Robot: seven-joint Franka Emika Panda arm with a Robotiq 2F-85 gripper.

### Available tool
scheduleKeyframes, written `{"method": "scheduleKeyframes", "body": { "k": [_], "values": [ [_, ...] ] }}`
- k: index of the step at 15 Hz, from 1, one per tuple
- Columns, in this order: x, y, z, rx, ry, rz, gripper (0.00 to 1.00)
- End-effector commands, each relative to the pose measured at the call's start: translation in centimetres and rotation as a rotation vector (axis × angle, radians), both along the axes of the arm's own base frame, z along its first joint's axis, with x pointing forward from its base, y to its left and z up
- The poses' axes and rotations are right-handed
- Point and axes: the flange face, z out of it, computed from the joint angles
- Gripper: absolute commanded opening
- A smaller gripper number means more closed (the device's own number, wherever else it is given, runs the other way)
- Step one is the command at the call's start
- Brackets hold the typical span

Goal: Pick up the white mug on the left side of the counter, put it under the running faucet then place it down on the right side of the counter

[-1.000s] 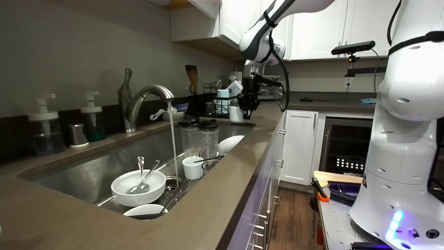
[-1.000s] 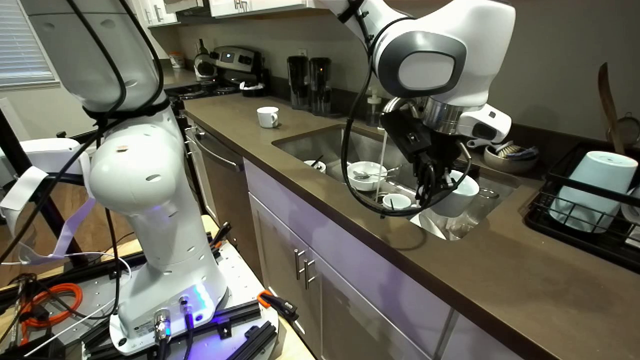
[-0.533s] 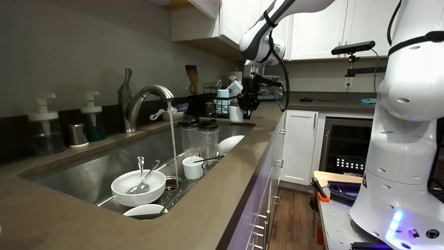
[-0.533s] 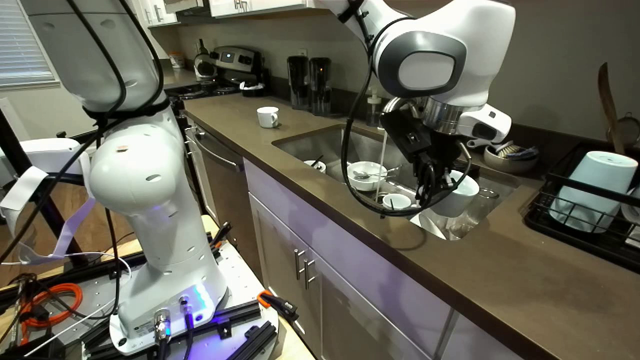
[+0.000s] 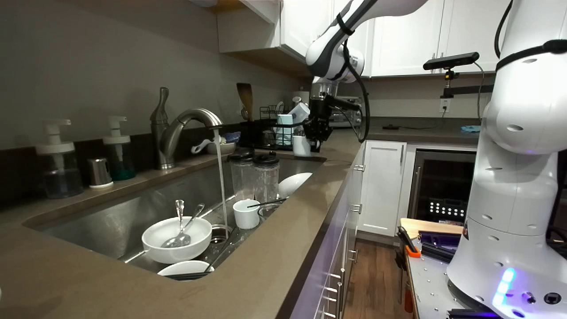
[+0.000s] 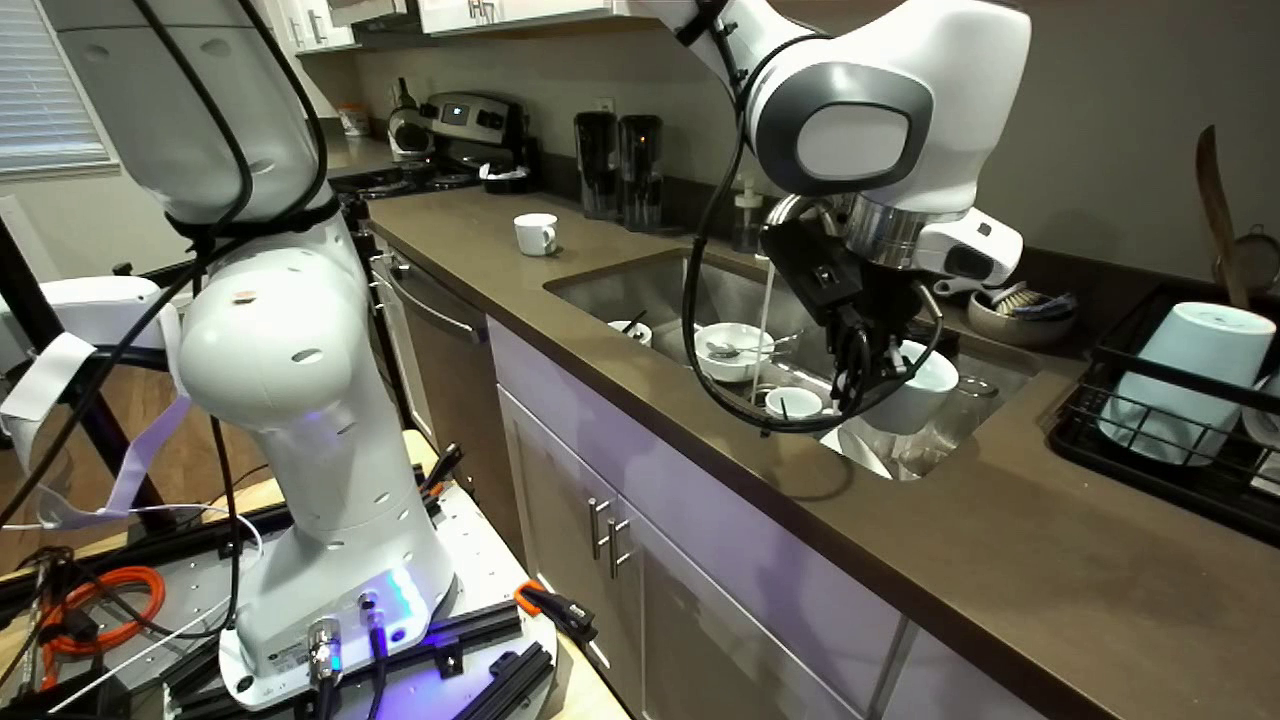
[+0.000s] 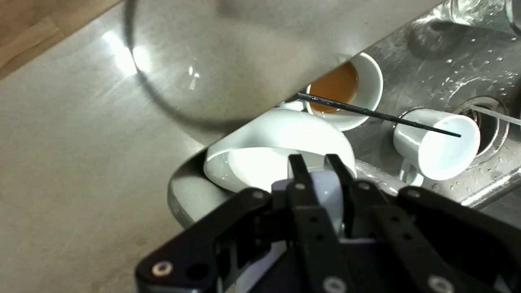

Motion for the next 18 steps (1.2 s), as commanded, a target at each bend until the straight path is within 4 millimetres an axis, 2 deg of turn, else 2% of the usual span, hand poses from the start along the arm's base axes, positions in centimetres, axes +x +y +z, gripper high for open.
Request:
{"method": "scheduleKeyframes", "body": {
  "k": [1, 4, 5, 10, 11, 15, 16, 18],
  "values": [
    [0.0, 0.0, 0.0, 0.0, 0.001, 0.0, 0.15],
    [0.0, 0.0, 0.0, 0.0, 0.001, 0.0, 0.15],
    [0.0, 0.0, 0.0, 0.0, 0.001, 0.0, 0.04],
    [-0.5, -1.3, 0.1, 0.011, 0.003, -0.029, 0.04],
    [-0.4, -0.5, -0.9, 0.008, 0.021, -0.013, 0.15],
    [-0.7, -1.0, -0.9, 0.008, 0.022, -0.024, 0.15],
    [-0.7, -1.0, -0.9, 0.008, 0.022, -0.024, 0.04],
    [-0.7, -1.6, -0.5, 0.004, 0.015, -0.041, 0.04]
  ]
}}
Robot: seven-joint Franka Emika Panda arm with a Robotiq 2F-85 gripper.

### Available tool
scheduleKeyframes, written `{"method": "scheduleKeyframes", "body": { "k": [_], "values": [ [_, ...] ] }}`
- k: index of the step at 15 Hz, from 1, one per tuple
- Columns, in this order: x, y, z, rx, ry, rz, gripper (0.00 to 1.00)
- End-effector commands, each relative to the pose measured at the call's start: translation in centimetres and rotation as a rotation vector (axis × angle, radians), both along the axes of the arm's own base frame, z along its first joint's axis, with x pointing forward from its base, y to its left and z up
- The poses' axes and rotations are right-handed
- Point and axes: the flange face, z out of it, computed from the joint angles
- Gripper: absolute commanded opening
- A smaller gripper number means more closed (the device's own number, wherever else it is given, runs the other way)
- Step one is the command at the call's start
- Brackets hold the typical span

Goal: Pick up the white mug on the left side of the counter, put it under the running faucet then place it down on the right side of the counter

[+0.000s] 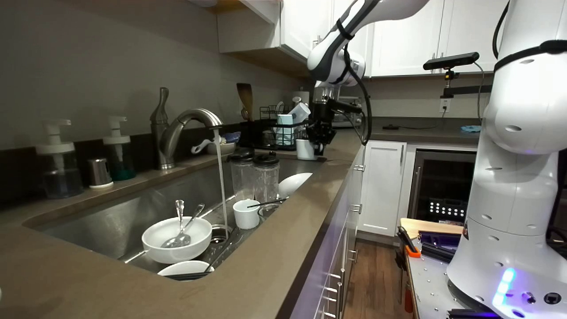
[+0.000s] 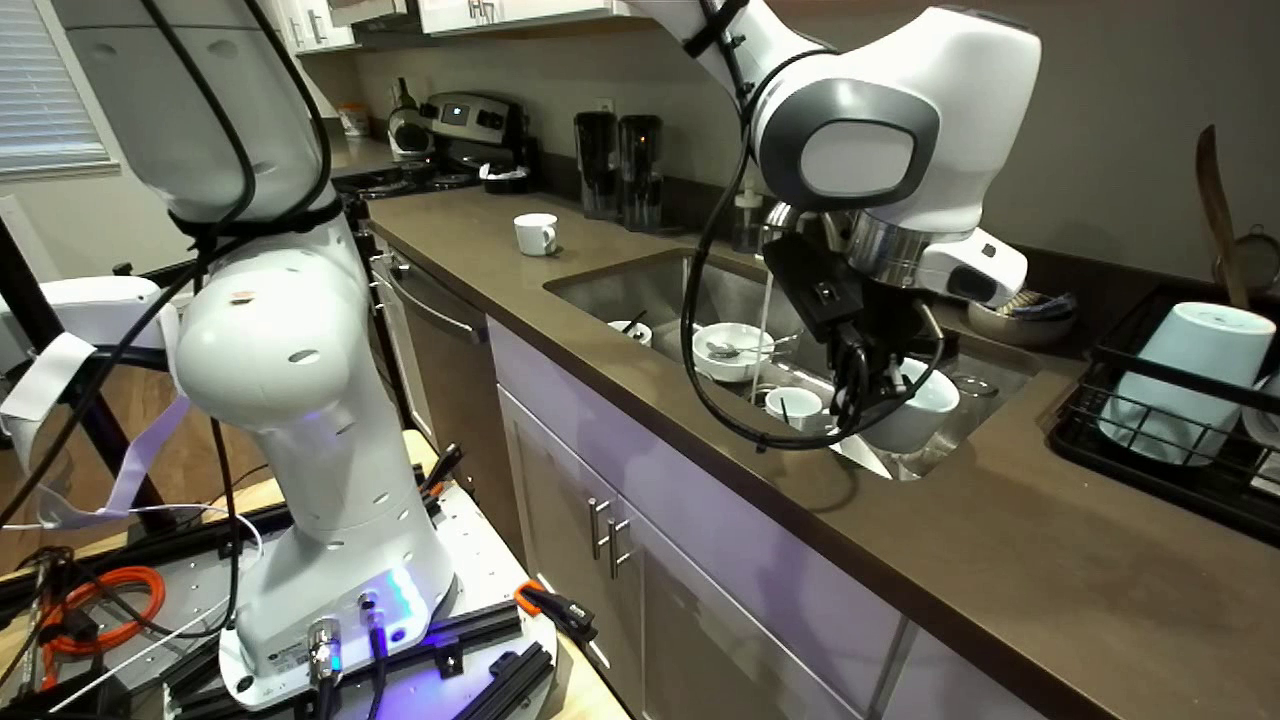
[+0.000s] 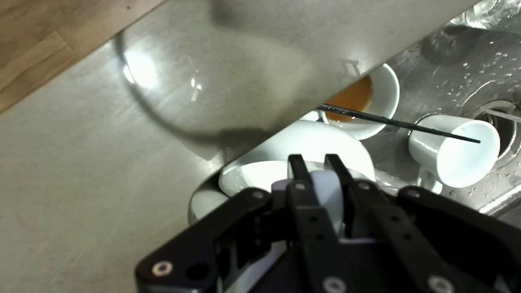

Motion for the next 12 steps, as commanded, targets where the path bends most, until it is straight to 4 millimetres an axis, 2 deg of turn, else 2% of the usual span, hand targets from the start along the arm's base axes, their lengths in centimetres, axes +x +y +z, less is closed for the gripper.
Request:
{"method": "scheduleKeyframes", "body": {
  "k": [1, 8, 12],
  "values": [
    [0.0, -0.9, 1.0, -0.007, -0.012, -0.025, 0.04],
    [-0.4, -3.3, 2.4, -0.019, -0.031, -0.072, 0.04],
    [0.1, -4.4, 2.6, -0.019, -0.024, -0.086, 0.04]
  ]
}}
